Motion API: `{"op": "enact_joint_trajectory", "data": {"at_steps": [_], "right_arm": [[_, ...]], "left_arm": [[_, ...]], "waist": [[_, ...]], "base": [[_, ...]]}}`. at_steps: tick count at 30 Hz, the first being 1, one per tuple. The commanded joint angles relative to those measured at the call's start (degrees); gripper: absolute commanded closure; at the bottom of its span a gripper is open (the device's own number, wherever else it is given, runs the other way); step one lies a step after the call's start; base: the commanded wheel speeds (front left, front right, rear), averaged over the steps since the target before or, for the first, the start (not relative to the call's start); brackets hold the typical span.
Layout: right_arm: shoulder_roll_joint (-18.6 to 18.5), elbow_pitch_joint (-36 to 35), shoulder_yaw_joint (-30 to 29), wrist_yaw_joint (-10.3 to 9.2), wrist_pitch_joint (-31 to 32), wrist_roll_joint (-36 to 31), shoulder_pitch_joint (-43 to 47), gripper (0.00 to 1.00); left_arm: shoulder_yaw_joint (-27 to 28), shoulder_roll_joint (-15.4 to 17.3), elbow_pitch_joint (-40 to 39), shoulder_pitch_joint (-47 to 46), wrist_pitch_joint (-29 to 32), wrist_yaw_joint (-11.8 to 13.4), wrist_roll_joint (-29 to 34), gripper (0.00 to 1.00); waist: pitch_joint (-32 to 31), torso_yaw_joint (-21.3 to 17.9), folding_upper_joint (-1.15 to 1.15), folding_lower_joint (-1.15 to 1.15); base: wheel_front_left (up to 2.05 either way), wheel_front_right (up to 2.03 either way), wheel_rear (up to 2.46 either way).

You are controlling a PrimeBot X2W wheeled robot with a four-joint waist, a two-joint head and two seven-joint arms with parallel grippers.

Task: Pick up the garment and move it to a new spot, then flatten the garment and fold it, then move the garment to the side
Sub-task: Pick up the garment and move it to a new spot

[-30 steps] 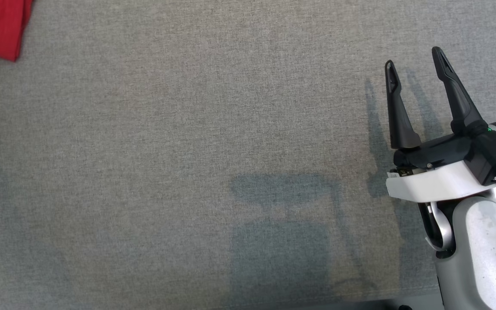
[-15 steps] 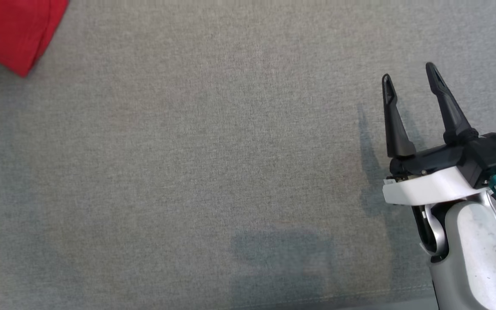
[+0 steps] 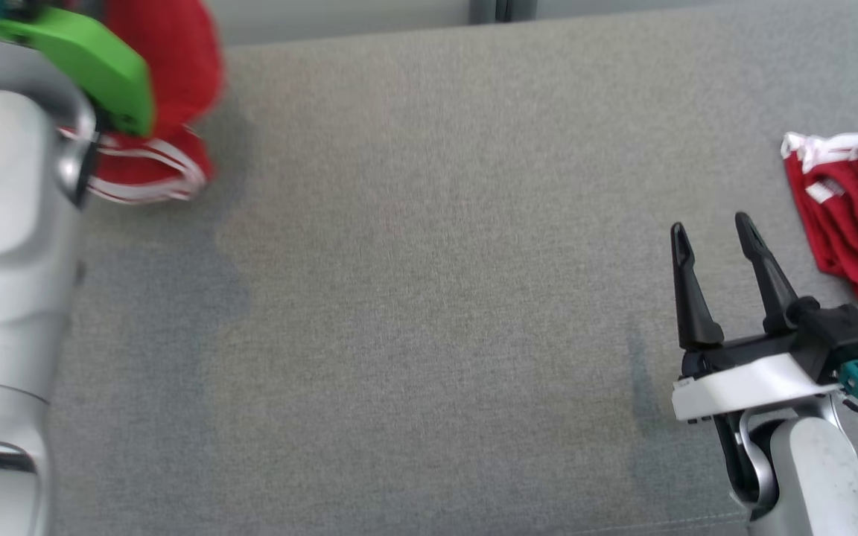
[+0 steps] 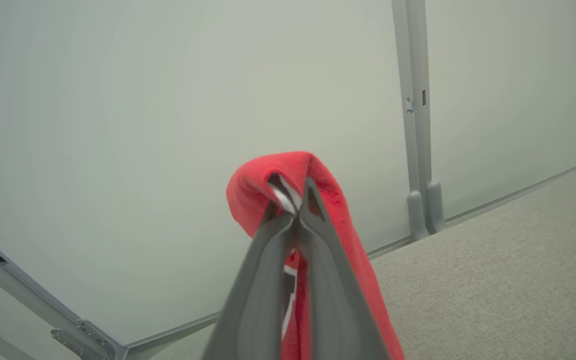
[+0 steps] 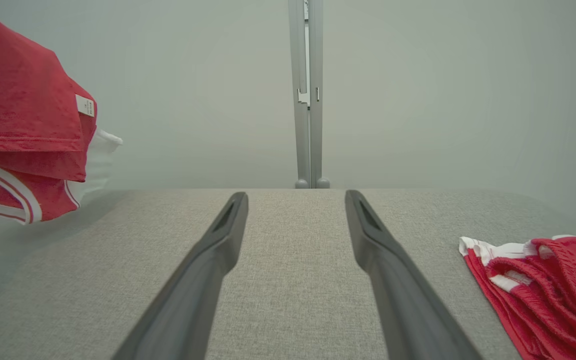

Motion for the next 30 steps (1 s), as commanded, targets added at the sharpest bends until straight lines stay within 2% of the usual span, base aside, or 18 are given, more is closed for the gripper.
{"op": "enact_joint_trajectory", "data": {"at_steps": [1, 2, 6, 11, 17, 23, 30], "right_arm": [[-0.1, 0.3, -0.3, 0.0, -0.4, 0.5, 1.5, 0.0], [-0.1, 0.3, -0.3, 0.0, -0.4, 0.5, 1.5, 0.0], [-0.1, 0.5, -0.6, 0.0, -0.7, 1.4, 3.4, 0.0], [-0.1, 0.4, -0.9, 0.0, -0.8, 2.1, 4.7, 0.0], [-0.1, 0.5, 0.0, 0.0, -1.1, 2.7, 3.8, 0.0], [-0.1, 1.1, 0.6, 0.0, -1.3, 3.2, 2.8, 0.0], [-0.1, 1.7, 2.2, 0.0, -1.3, 3.2, 1.1, 0.0]], "left_arm": [[-1.5, -0.6, -2.1, 1.7, 0.4, -0.1, -1.4, 1.0], [-1.5, -0.6, -2.1, 1.7, 0.4, -0.1, -1.4, 1.0], [-6.2, -2.2, -9.6, 5.7, 2.3, -0.1, -5.9, 1.0], [-9.3, -4.7, -18.2, 11.4, 4.0, -0.1, -9.9, 1.0], [-11.4, -8.6, -22.2, 17.6, 3.9, 1.1, -11.8, 1.0], [-11.6, -11.3, -19.5, 21.4, 0.3, 3.9, -12.4, 1.0], [-9.0, -12.4, -8.7, 22.2, -4.9, 6.9, -13.9, 1.0]], "waist": [[-7.2, 0.3, -0.01, 0.0], [-7.2, 0.3, -0.01, 0.0], [-9.3, 0.3, -0.01, 0.0], [-9.8, 0.2, -0.01, 0.0], [-8.8, -1.1, -0.01, 0.0], [-7.1, -2.5, -0.01, 0.0], [-4.4, -4.1, -0.01, 0.0]], "base": [[0.0, 0.0, 0.0], [0.0, 0.0, 0.0], [0.0, 0.0, 0.0], [0.0, 0.0, 0.0], [0.0, 0.0, 0.0], [0.0, 0.0, 0.0], [0.0, 0.0, 0.0]]}}
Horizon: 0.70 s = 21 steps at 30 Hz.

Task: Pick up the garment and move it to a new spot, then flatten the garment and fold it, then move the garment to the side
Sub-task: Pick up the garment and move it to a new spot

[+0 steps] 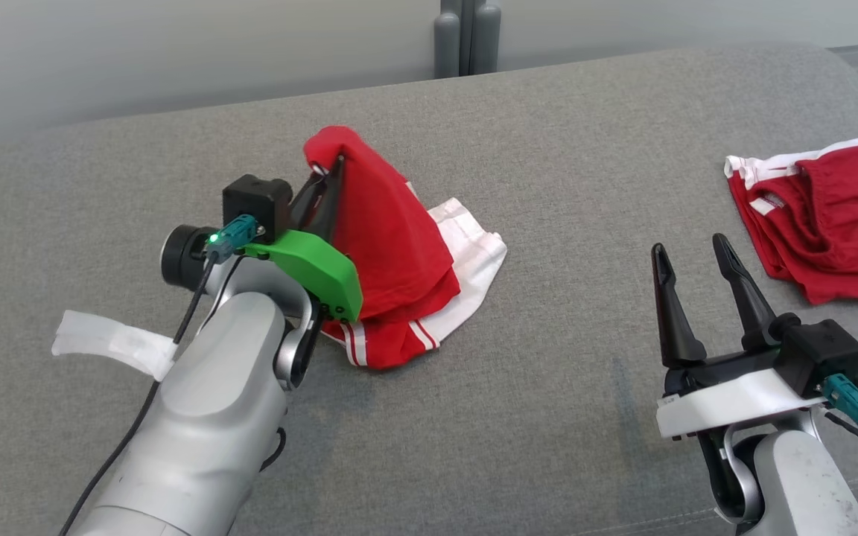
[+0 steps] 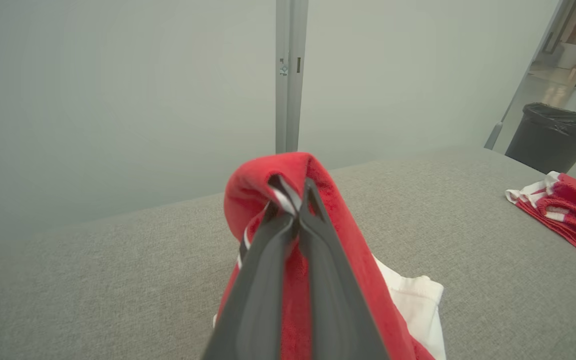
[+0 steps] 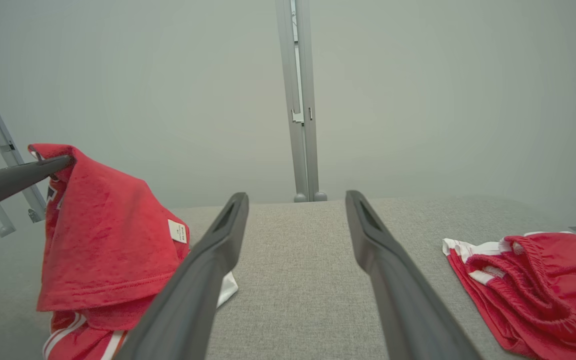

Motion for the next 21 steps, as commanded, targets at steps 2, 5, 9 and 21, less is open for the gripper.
{"op": "enact_joint_trajectory", "data": {"at_steps": [2, 5, 9, 21], "right_arm": [[-0.1, 0.4, 0.5, 0.0, -0.2, -0.1, -1.0, 0.0], [-0.1, 0.7, 1.2, 0.0, -0.1, -0.3, -1.5, 0.0], [-0.1, 1.1, 1.4, 0.0, -0.1, -0.6, -1.8, 0.0], [-0.1, 1.1, 0.8, 0.0, 0.4, -1.3, -0.3, 0.0]], "left_arm": [[2.0, -0.1, 4.1, -0.1, -1.2, 1.5, -0.9, 1.0], [4.2, 0.0, 8.0, -0.6, -1.9, 3.2, -1.1, 1.0], [6.9, -0.1, 11.2, 0.1, -2.0, 4.6, -0.9, 0.51], [12.6, -0.2, 6.4, 4.4, -1.9, 5.5, 4.6, 0.0]], "waist": [[1.8, -1.4, 0.0, 0.0], [2.6, -2.0, 0.0, 0.0], [3.1, -2.2, 0.0, 0.0], [0.7, -0.2, 0.0, 0.0]], "base": [[0.0, 0.0, 0.0], [0.0, 0.0, 0.0], [0.0, 0.0, 0.0], [0.0, 0.0, 0.0]]}}
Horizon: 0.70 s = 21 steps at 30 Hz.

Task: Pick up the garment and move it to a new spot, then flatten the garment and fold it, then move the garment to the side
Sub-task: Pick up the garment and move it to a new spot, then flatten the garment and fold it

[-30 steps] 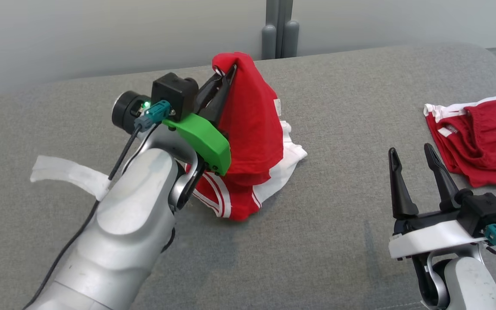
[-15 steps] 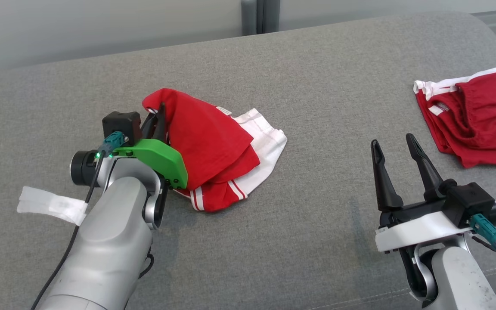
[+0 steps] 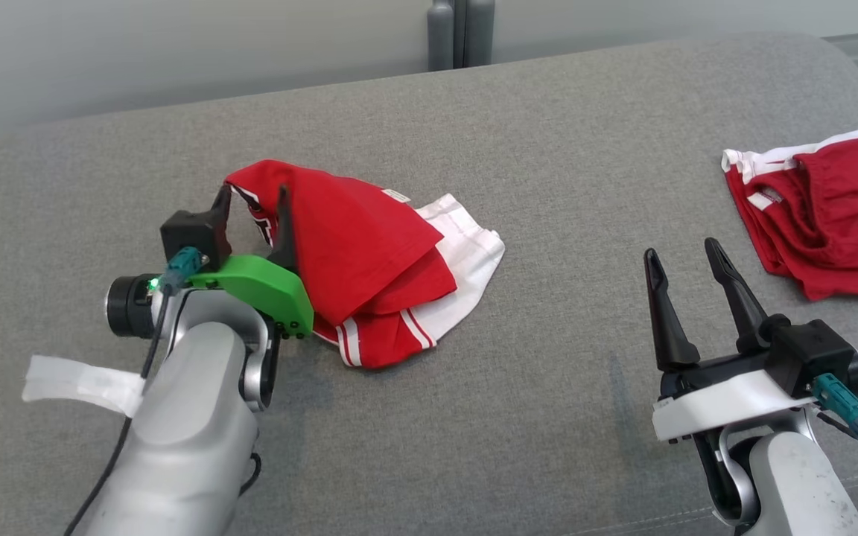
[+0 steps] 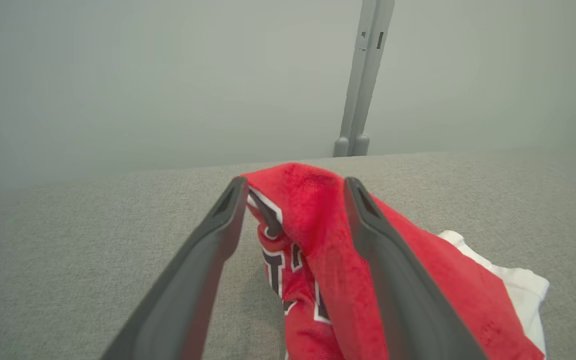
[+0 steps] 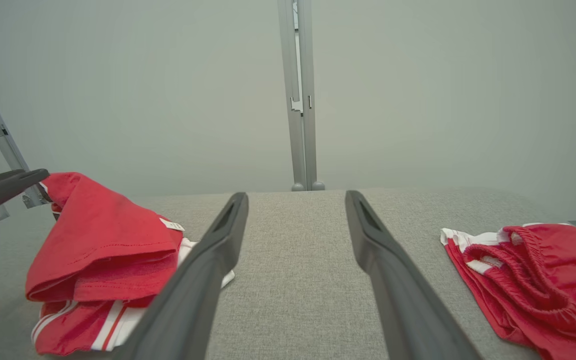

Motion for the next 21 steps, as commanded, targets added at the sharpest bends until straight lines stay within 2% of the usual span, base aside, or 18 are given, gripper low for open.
{"op": "enact_joint_trajectory", "data": {"at_steps": [1, 9, 14, 19, 21], "right_arm": [[-0.2, -0.1, -0.2, 0.0, 0.0, -0.1, 0.8, 0.0], [-0.2, 0.0, -1.0, 0.0, 0.4, 0.4, 3.5, 0.0], [-0.1, 0.0, -0.9, 0.0, 0.8, 0.7, 5.0, 0.0], [-0.1, -0.6, -0.4, 0.0, 1.1, 0.8, 5.1, 0.0], [-0.2, -0.9, 0.0, 0.0, 1.2, 0.9, 4.3, 0.0]], "left_arm": [[0.0, -0.1, -1.0, 1.6, 0.0, -0.4, 1.2, 0.0], [-4.0, -1.2, -9.8, 10.0, 0.0, -2.8, 8.4, 0.0], [-9.3, -1.4, -9.6, 14.3, 0.0, -4.3, 9.0, 0.0], [-14.8, -1.4, -5.7, 13.4, 0.0, -3.3, 7.1, 0.0], [-16.9, -1.4, -3.0, 10.9, 0.0, -1.8, 7.2, 0.0]], "waist": [[-1.2, 0.9, 0.0, 0.0], [-5.3, 1.6, 0.0, 0.0], [-6.9, 0.7, 0.0, 0.0], [-6.5, -1.2, 0.0, 0.0], [-5.3, -2.6, 0.0, 0.0]], "base": [[0.0, 0.0, 0.0], [0.0, 0.0, 0.0], [0.0, 0.0, 0.0], [0.0, 0.0, 0.0], [0.0, 0.0, 0.0]]}}
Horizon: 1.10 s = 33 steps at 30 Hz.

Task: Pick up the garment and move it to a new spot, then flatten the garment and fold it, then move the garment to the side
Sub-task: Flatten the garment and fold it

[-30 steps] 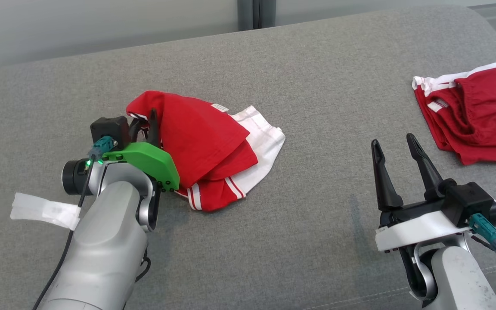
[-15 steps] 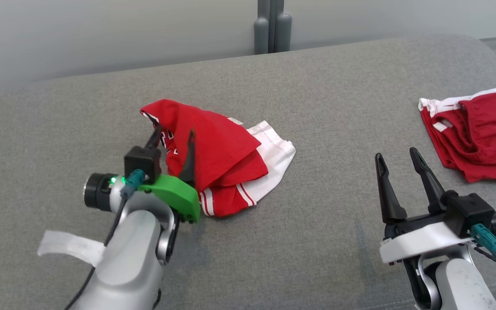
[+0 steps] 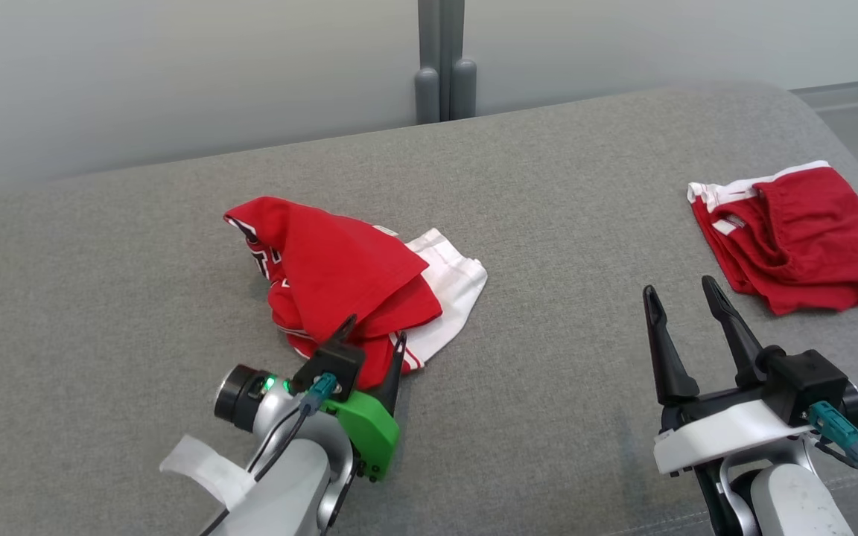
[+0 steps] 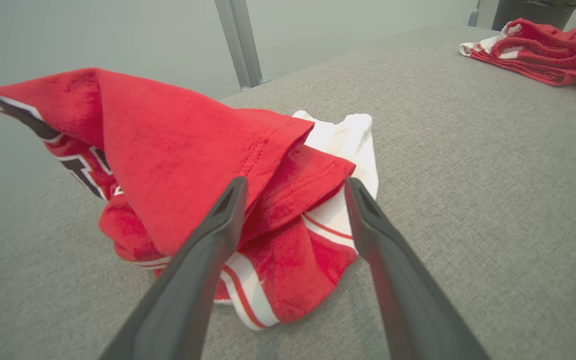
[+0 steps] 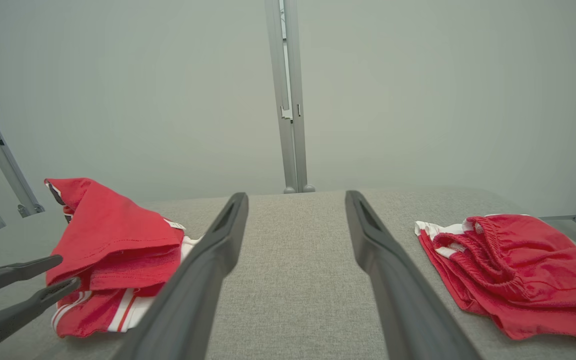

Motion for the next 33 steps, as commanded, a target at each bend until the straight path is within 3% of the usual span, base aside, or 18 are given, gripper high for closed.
{"op": "enact_joint_trajectory", "data": {"at_steps": [1, 7, 20, 22, 23, 25, 27, 33], "right_arm": [[-0.2, -0.3, 0.1, 0.0, 0.0, 0.4, -0.5, 0.0], [-0.2, -0.3, -0.1, 0.0, -0.3, 0.0, -1.6, 0.0], [-0.2, 0.8, 0.3, 0.0, -1.0, 0.4, -3.7, 0.0], [-0.2, 1.0, 0.0, 0.0, -1.2, 0.4, -3.6, 0.0], [-0.2, 1.0, -0.1, 0.0, -1.2, 0.3, -3.6, 0.0], [-0.2, 1.0, -0.4, 0.0, -1.3, 0.2, -3.6, 0.0], [-0.2, 1.0, -0.5, 0.0, -1.4, 0.2, -3.6, 0.0], [-0.2, 1.1, -0.4, 0.0, -1.4, 0.2, -3.7, 0.0]], "left_arm": [[-0.3, 0.1, 0.5, -2.1, 0.0, 0.9, 0.4, 0.0], [-2.2, 0.2, 2.4, -6.6, 0.0, 3.7, 2.4, 0.0], [-1.7, 0.2, 14.4, -12.6, 0.0, 5.8, 0.7, 0.0], [-2.2, 0.2, 16.4, -13.5, 0.0, 5.9, 0.3, 0.27], [-2.2, 0.2, 16.7, -13.8, 0.0, 6.1, 0.3, 0.46], [-1.7, 0.2, 16.9, -14.2, 0.0, 6.3, -0.5, 0.68], [-1.5, 0.2, 16.8, -14.4, 0.0, 6.6, -0.9, 0.97], [-1.3, 0.2, 17.2, -14.7, 0.0, 7.1, -1.4, 1.0]], "waist": [[1.5, -1.6, 0.0, 0.0], [4.1, -3.7, 0.0, 0.0], [6.5, -5.9, 0.0, 0.0], [6.6, -6.0, 0.0, 0.0], [6.6, -5.9, 0.0, 0.0], [6.5, -5.8, 0.0, 0.0], [6.5, -5.6, 0.0, 0.0], [6.1, -5.1, 0.0, 0.0]], "base": [[0.0, 0.0, 0.0], [0.0, 0.0, 0.0], [0.0, 0.0, 0.0], [0.0, 0.0, 0.0], [0.0, 0.0, 0.0], [0.0, 0.0, 0.0], [0.0, 0.0, 0.0], [0.0, 0.0, 0.0]]}}
